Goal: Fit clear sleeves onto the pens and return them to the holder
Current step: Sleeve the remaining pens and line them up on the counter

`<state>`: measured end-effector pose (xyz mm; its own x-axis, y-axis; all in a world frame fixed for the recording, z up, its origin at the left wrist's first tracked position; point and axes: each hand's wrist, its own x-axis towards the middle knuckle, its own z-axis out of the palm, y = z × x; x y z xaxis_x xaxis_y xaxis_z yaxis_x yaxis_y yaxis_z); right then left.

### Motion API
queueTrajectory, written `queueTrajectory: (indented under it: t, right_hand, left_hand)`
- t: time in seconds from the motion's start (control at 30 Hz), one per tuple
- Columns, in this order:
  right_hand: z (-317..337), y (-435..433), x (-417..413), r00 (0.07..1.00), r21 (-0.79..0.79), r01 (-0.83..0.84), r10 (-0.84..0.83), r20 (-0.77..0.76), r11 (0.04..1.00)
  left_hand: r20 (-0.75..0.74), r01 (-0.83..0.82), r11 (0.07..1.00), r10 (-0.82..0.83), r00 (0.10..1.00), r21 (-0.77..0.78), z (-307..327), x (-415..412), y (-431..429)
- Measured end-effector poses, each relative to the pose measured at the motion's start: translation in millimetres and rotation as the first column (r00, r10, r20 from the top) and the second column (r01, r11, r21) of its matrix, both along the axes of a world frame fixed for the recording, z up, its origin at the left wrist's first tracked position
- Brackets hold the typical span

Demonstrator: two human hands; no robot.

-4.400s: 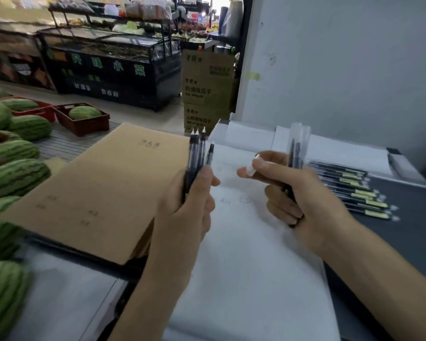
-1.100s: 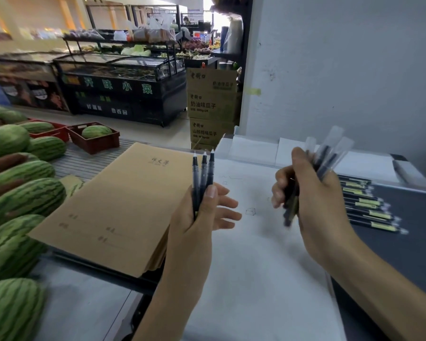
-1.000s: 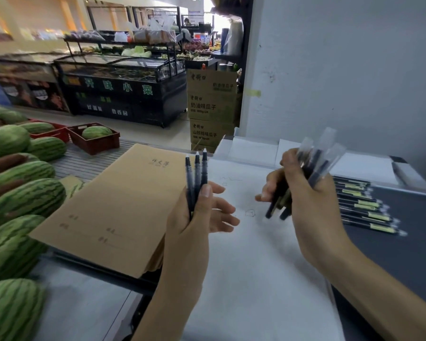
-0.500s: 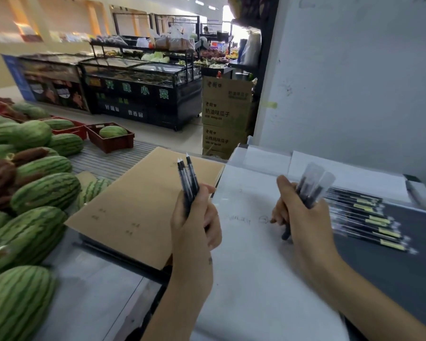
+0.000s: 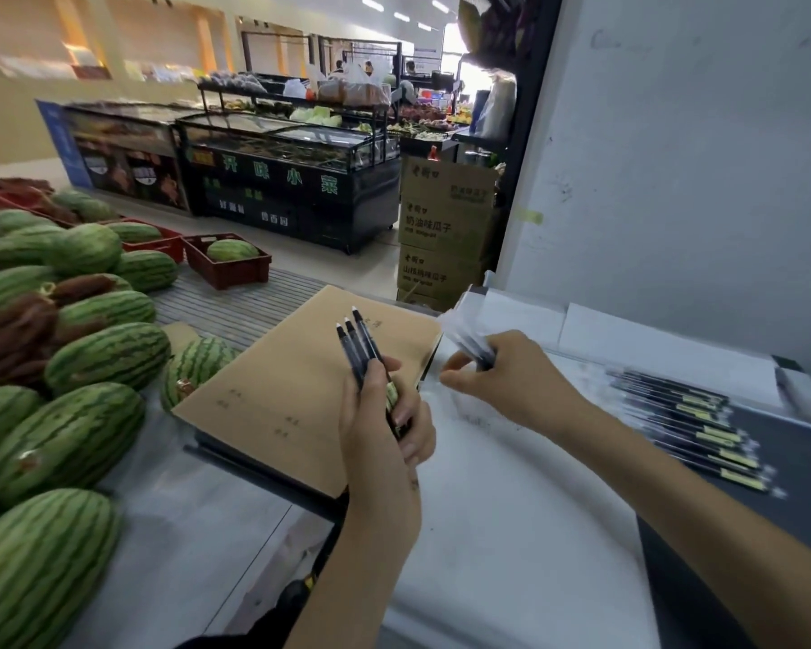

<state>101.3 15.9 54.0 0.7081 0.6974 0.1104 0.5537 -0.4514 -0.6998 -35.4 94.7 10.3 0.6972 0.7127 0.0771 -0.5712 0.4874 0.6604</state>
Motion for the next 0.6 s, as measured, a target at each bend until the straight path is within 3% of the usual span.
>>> queueTrajectory:
  t: [0.33,0.4,0.5,0.6]
  right_hand:
    - [-0.7,25.3,6.5,0.997,-0.202,-0.027,0.04,0.062,0.979]
    - [4.3,24.2,7.0,0.999,-0.152,-0.013,0.018,0.027,0.988]
    - [9.3,16.6,16.1,0.963,0.046,0.085,-0.07,-0.26,0.995]
    - [5.9,9.1,16.9,0.952,0.077,0.133,-0.106,-0.288,0.988]
  left_hand:
    - [-0.007,0.018,1.0,-0.018,1.0,-0.004,-2.6,1.3,-0.4]
    - [-0.024,0.022,1.0,-0.022,0.999,0.007,-4.3,2.7,0.2]
    - [-0.045,0.031,0.999,-0.029,0.999,0.027,-6.8,4.0,1.2]
    - [-0.046,0.033,0.999,-0.032,0.998,0.024,-8.2,4.7,2.4]
